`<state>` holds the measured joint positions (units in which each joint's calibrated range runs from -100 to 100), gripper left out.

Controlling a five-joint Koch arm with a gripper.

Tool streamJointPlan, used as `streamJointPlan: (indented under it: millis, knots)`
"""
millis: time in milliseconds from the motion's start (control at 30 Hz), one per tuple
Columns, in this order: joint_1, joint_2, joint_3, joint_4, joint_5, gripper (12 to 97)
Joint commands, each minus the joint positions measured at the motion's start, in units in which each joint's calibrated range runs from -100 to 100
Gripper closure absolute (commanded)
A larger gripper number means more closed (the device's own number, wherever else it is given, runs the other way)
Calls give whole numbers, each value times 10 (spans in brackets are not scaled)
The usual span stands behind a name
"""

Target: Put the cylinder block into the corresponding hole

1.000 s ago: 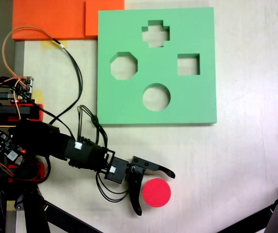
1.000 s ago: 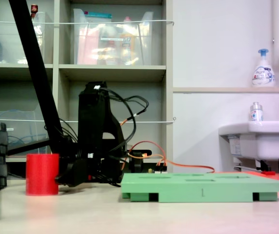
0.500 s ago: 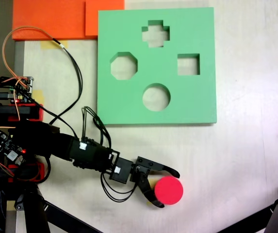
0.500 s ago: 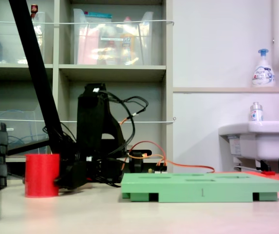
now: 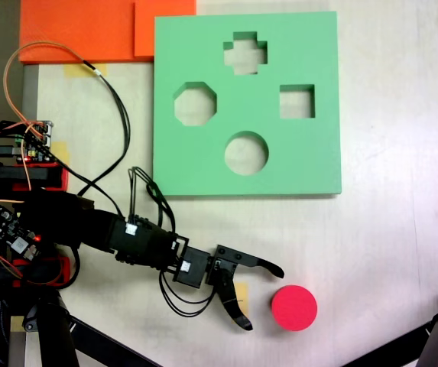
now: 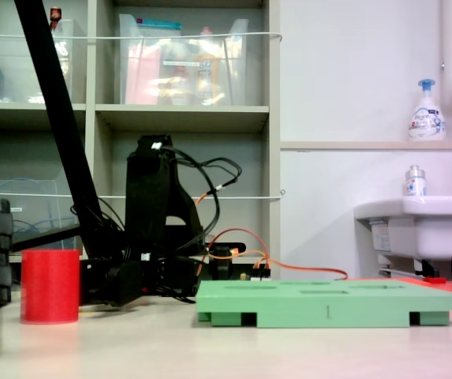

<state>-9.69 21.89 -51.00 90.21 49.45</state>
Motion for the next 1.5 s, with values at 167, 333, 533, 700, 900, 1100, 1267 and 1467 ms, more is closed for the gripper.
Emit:
streamJointPlan:
  millis: [167, 333, 533, 700, 900, 1100, 1267, 1467]
  knots:
    - [0, 42, 93, 62, 4, 370]
    - [2, 65, 154, 30, 12, 370]
    - [1, 72, 211, -32, 13, 370]
    - [2, 86, 249, -62, 13, 371]
    - [4, 101, 278, -78, 12, 372]
    - [6, 105, 283, -82, 13, 486]
    - [9, 105, 282, -78, 13, 607]
    - [12, 107, 281, -78, 13, 621]
